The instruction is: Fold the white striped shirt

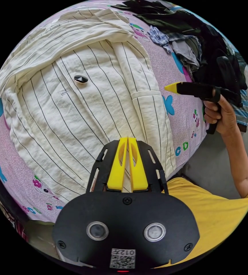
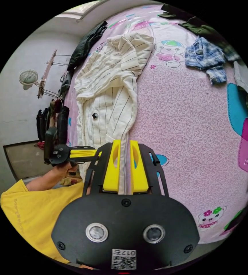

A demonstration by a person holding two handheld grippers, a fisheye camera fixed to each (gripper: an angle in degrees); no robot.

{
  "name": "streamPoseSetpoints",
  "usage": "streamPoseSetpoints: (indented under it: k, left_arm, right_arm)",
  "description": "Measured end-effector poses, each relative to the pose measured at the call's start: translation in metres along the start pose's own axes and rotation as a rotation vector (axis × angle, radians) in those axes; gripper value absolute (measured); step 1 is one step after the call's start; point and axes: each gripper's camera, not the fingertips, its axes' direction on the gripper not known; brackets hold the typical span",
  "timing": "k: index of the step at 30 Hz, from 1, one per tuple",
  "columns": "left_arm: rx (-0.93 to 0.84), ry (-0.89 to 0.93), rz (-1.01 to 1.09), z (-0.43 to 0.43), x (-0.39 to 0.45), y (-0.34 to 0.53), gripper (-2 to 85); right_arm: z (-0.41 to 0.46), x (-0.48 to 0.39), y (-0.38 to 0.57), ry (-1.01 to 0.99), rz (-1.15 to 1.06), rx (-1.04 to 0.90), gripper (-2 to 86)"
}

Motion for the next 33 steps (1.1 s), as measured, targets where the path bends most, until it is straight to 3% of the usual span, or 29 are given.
streamPoseSetpoints:
  k: [3,7,13,19,23,27,30,33]
  left_arm:
    - [0.001,-0.008,0.005,0.008,-0.003,0.001,0.3]
    - [0.004,-0.042,0.026,0.018,-0.005,0.004,0.4]
    - [0.020,-0.056,0.055,0.035,-0.015,0.014,0.4]
    - [0.112,0.009,0.062,0.038,-0.028,0.039,0.4]
    - [0.150,0.057,0.136,0.049,-0.024,0.056,0.5]
    - [0.063,0.068,0.232,0.080,-0.016,0.066,0.5]
    - [0.017,0.063,0.227,0.099,-0.022,0.077,0.5]
    - [0.096,0.095,0.180,0.094,-0.042,0.099,0.5]
  right_arm:
    - [0.019,-0.016,0.000,0.043,-0.036,-0.008,2.6]
    - [0.053,-0.035,0.004,0.333,-0.160,-0.081,2.0]
    - [0.070,-0.054,0.021,0.491,-0.244,-0.086,0.8]
    - [0.078,-0.075,0.062,0.341,-0.357,0.034,0.4]
    - [0.114,-0.074,0.060,0.390,-0.336,-0.002,0.3]
    - [0.148,-0.071,0.065,0.529,-0.376,-0.097,0.2]
    - [0.161,-0.072,0.073,0.567,-0.396,-0.093,0.2]
    - [0.169,-0.068,0.079,0.554,-0.372,-0.064,0.2]
